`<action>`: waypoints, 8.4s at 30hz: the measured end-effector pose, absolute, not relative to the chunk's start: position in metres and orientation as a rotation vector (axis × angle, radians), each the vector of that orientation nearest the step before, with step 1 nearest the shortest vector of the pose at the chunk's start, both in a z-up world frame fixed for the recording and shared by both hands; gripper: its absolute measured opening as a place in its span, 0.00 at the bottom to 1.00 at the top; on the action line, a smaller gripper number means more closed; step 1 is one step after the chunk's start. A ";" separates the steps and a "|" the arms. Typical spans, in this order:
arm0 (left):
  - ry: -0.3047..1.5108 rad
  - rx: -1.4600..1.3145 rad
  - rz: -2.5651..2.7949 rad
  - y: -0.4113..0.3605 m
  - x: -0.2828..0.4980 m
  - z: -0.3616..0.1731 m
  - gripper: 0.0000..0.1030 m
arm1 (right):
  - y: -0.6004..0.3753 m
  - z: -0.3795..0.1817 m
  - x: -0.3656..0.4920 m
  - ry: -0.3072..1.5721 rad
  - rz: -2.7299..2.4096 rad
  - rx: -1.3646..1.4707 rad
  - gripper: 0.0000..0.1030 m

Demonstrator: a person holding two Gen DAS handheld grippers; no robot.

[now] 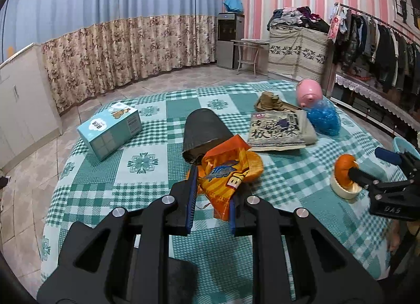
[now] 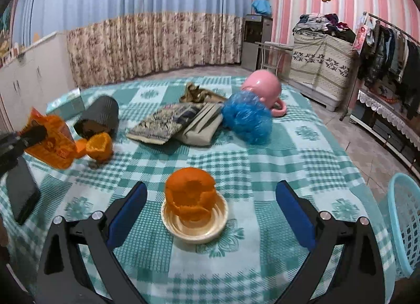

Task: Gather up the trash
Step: 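Grasp the orange peel off the cream dish with the right tool while the left holds the bag, then carry both items to the blue basket and open the left tool to drop the bag, then open the right tool to drop the orange peel into the basket, then move both tools back over the bed, then grasp the cream ridged dish with the right tool, then grasp the orange rind with the left tool while the right tool holds the dish, then carry the orange rind and cream dish over the blue basket with both tools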

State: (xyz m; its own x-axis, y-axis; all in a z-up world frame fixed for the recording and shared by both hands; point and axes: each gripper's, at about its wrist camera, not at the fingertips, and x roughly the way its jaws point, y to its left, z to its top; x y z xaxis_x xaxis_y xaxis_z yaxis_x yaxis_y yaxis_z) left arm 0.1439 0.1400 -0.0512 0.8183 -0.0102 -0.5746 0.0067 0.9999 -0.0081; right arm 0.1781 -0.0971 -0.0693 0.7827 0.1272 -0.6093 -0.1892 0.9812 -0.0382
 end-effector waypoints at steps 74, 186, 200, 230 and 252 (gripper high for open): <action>0.640 0.268 -0.784 -0.388 0.198 -0.055 0.19 | -0.527 -0.050 0.075 0.546 -0.538 0.407 0.30; 0.664 -0.111 0.082 0.128 0.160 -0.079 0.95 | -0.112 -0.093 0.184 0.761 0.303 -0.127 0.59; 0.783 -0.042 0.085 0.067 0.221 -0.092 0.75 | -0.199 -0.064 0.184 0.694 0.128 -0.015 0.59; 0.697 0.082 -0.172 -0.061 0.193 -0.044 0.35 | -0.377 -0.017 0.107 0.549 -0.257 0.161 0.59; 0.542 0.190 -0.598 -0.286 0.174 -0.017 0.35 | -0.472 -0.021 0.062 0.504 -0.512 0.272 0.59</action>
State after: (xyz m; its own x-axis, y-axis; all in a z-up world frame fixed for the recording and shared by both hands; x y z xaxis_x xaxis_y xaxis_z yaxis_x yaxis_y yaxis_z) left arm 0.1738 -0.2855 -0.0167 0.6927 -0.4834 -0.5353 0.5803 0.8143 0.0156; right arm 0.0618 -0.4718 -0.0214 0.7543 -0.3978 -0.5223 0.5283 0.8401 0.1230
